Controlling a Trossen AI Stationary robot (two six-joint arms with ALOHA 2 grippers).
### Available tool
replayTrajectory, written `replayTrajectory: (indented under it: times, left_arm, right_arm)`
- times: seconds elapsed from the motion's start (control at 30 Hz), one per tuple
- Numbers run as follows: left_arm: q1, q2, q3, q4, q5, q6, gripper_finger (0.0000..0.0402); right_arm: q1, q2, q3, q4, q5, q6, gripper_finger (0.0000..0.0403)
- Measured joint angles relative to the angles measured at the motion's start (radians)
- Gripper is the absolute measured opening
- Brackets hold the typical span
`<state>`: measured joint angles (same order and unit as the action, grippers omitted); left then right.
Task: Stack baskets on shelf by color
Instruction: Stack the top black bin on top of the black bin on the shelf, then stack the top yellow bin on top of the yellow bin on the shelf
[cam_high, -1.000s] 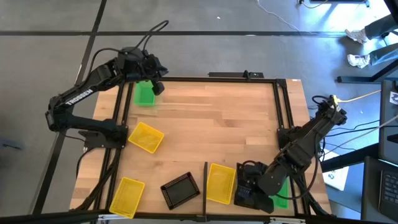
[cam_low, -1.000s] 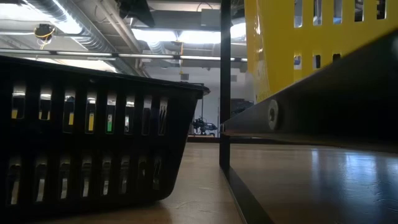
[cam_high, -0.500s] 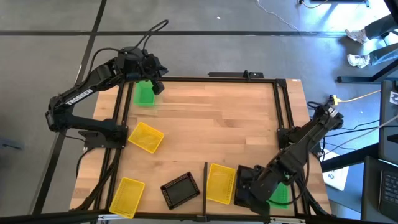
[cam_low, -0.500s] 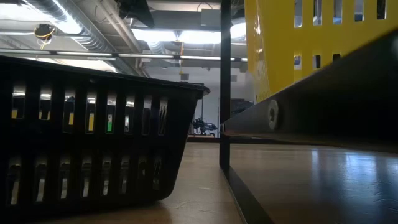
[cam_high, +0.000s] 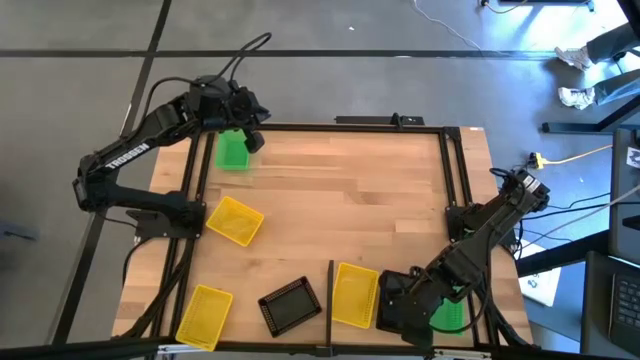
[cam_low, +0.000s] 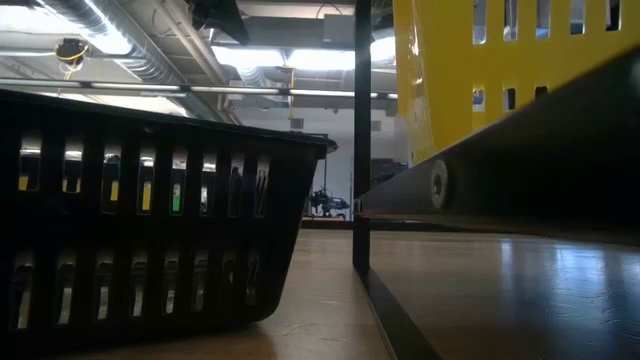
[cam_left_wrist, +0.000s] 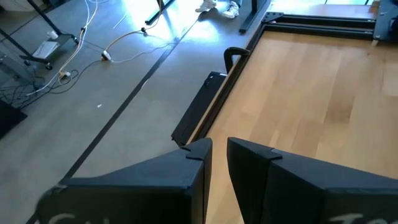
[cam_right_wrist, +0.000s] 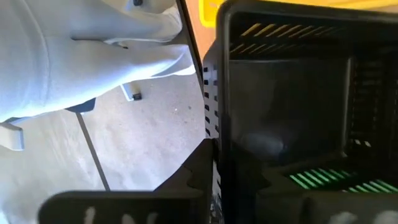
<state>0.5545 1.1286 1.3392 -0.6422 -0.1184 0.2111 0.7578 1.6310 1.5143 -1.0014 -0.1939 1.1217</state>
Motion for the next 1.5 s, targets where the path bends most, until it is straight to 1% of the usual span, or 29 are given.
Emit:
replayTrajectory:
  times: [0.27,0.63,0.73,0.83,0.93,1.0,1.17,1.27,1.4,1.5]
  left_arm:
    - [-0.015,0.0,0.0,0.0,0.001,0.0,0.0042]
    - [-0.015,0.0,0.0,-0.001,0.001,-0.001,0.0042]
    - [-0.015,0.0,0.0,-0.011,0.01,-0.003,0.0042]
    - [-0.015,0.0,0.0,-0.056,0.034,-0.042,0.0042]
    - [-0.015,0.0,0.0,-0.153,0.06,-0.092,0.0042]
    - [-0.019,0.0,-0.001,-0.231,0.06,-0.146,0.0042]
    - [-0.04,0.0,-0.001,-0.402,0.058,-0.348,0.0042]
    - [-0.06,0.0,-0.001,-0.476,0.058,-0.446,0.0042]
    - [-0.091,0.0,-0.001,-0.539,0.058,-0.601,0.0042]
    - [-0.127,0.0,-0.001,-0.571,0.062,-0.74,0.0042]
  right_arm:
    - [0.0,0.0,0.0,-0.013,0.006,-0.003,0.0061]
    - [-0.007,0.0,0.0,0.002,-0.002,0.025,0.0062]
    - [-0.019,-0.003,0.0,0.005,-0.003,0.049,0.0052]
    - [-0.036,-0.008,0.001,0.006,-0.002,0.051,0.0032]
    - [-0.057,-0.011,0.004,0.003,0.001,0.05,0.0008]
    - [-0.068,-0.011,0.017,-0.009,0.02,0.041,0.0004]
    - [-0.102,-0.011,0.074,-0.05,0.102,-0.034,0.0002]
    - [-0.122,-0.011,0.131,-0.119,0.182,-0.078,0.0003]
    - [-0.14,-0.011,0.229,-0.256,0.359,-0.126,0.0002]
    - [-0.148,-0.011,0.306,-0.359,0.531,-0.147,0.0003]
